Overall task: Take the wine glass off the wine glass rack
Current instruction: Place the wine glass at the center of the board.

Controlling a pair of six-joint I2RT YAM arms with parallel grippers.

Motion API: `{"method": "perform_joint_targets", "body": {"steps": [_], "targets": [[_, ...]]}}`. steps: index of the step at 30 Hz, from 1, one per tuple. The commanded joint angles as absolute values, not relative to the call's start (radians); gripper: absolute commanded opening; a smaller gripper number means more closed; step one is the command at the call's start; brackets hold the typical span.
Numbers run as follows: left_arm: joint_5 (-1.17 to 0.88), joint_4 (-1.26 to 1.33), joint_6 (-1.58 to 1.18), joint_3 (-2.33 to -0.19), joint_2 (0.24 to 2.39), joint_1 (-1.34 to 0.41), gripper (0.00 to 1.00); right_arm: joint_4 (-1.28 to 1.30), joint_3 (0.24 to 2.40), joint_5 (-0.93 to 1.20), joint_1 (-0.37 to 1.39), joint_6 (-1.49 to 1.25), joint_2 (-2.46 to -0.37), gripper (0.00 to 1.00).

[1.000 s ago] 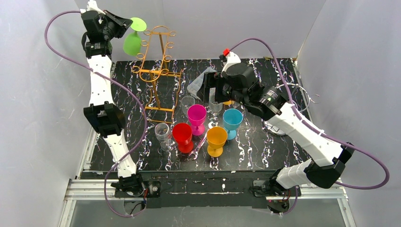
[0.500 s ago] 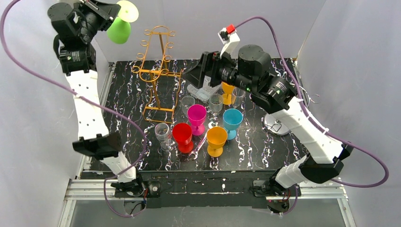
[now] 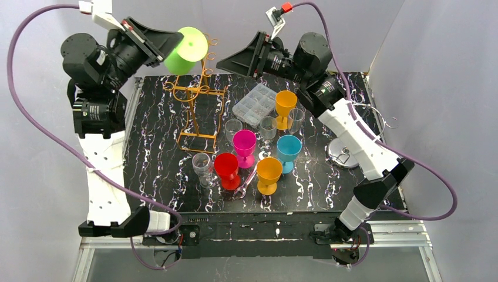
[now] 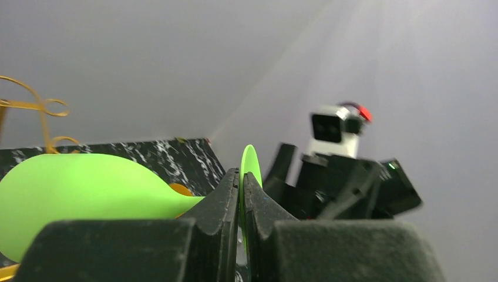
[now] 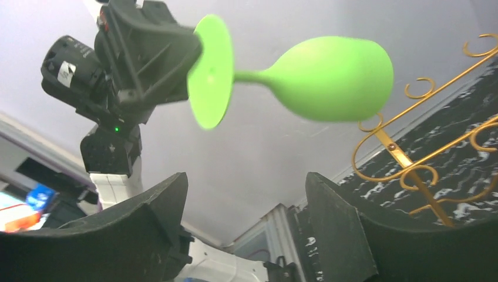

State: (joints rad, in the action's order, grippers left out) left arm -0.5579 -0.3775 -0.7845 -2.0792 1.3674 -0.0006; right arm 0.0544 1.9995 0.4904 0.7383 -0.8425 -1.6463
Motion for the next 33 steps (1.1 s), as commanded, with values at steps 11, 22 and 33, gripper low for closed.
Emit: {"method": "perform_joint_targets", "body": {"steps": [11, 22, 33], "targets": [[-0.536, -0.452, -0.658, -1.973, 1.296, -0.253, 0.0, -0.357, 1.777, 0.582, 0.71, -1.132, -1.567, 0.65], [-0.504, -0.474, -0.615, -1.977, 1.304, -0.274, 0.0, -0.38, 1.713, 0.565, 0.692, -1.178, -1.526, 0.16], [-0.529, -0.518, -0.594, -2.071, 1.353, -0.274, 0.6, -0.583, 1.754, 0.636, 0.594, -1.487, -1.576, 0.01]]}}
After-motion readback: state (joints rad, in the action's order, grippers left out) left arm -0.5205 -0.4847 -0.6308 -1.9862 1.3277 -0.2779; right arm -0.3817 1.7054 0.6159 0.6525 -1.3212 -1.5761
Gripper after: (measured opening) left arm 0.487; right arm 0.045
